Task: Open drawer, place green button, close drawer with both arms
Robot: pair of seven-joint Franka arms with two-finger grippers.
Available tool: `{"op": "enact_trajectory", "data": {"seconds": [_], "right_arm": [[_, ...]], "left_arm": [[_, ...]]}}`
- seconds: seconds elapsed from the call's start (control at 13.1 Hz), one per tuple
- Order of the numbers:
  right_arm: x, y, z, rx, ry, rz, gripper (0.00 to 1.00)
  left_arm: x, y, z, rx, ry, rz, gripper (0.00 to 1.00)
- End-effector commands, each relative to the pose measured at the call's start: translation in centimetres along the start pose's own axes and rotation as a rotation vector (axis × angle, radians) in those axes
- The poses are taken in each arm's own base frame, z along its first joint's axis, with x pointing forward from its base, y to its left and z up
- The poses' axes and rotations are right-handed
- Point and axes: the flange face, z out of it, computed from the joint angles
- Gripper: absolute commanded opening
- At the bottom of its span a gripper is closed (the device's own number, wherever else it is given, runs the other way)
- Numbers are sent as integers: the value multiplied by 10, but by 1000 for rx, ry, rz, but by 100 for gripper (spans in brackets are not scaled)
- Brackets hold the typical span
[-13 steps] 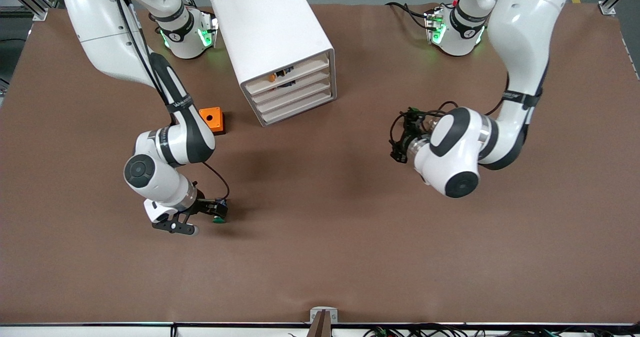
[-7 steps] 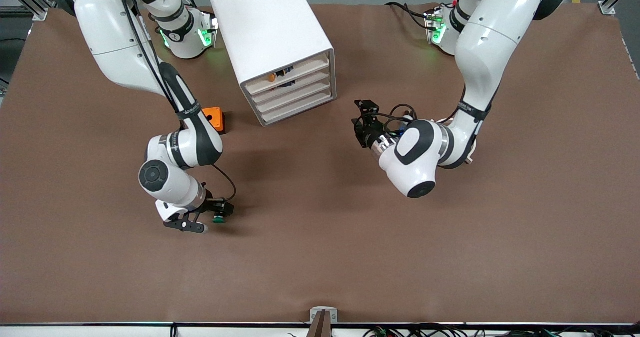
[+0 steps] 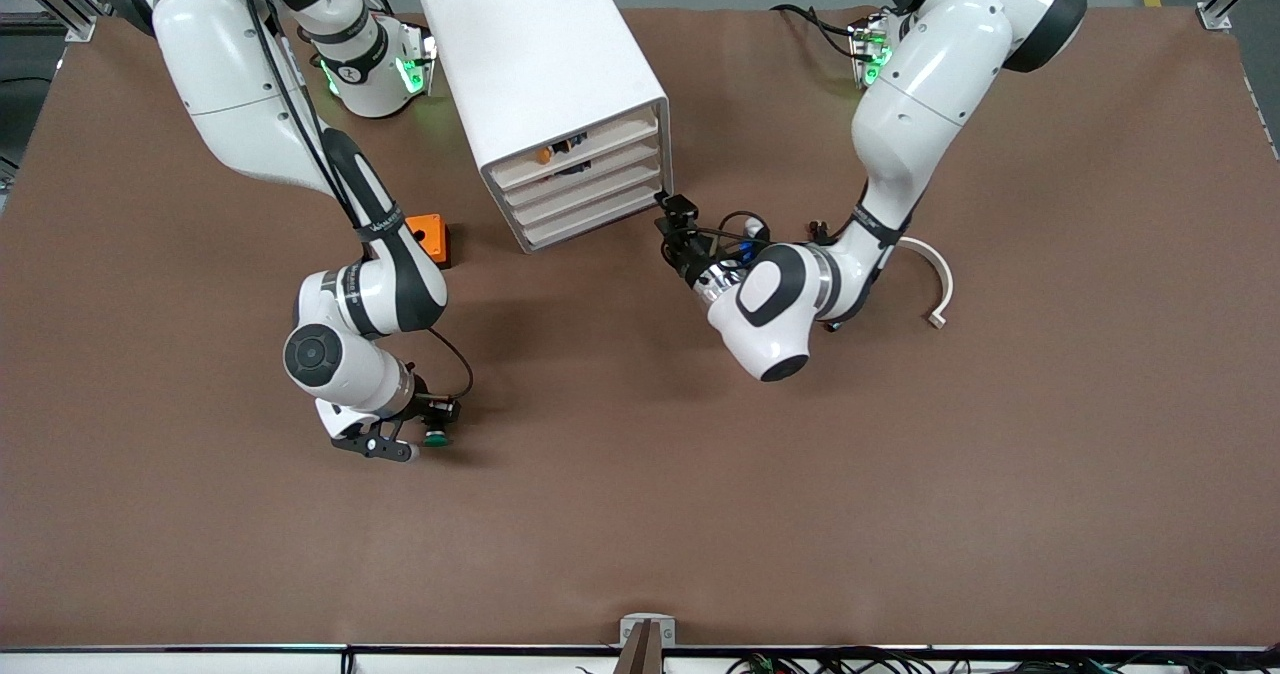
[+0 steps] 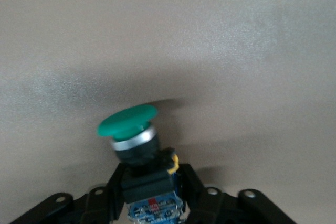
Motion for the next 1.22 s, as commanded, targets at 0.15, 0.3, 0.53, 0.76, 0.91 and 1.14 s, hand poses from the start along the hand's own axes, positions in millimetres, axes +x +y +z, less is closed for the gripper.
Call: {"op": "enact_trajectory", "data": {"seconds": [0.15,0.3,0.53,0.76,0.91,1.14], "right_arm": [[-2,-8,-9,3,-41,56,11],[-1,-10,-14,6,-35,98,5],[0,-18,-26,16,-18,170,3],[1,-21,-36,12,-32,205,2],[5,-27,-54,-12,-81,231,2],[3,-48,-77,-31,-111,280,2]], "left_arm": [[-35,-12,31,-14,-34,-77,51],[-42,-17,51,-13,-14,-95,50],[-46,-19,73,-12,15,-91,50],[-45,-13,85,-12,26,-99,49],[-48,-13,98,-28,38,-93,42],[-46,-9,98,-27,37,-98,38]]}}
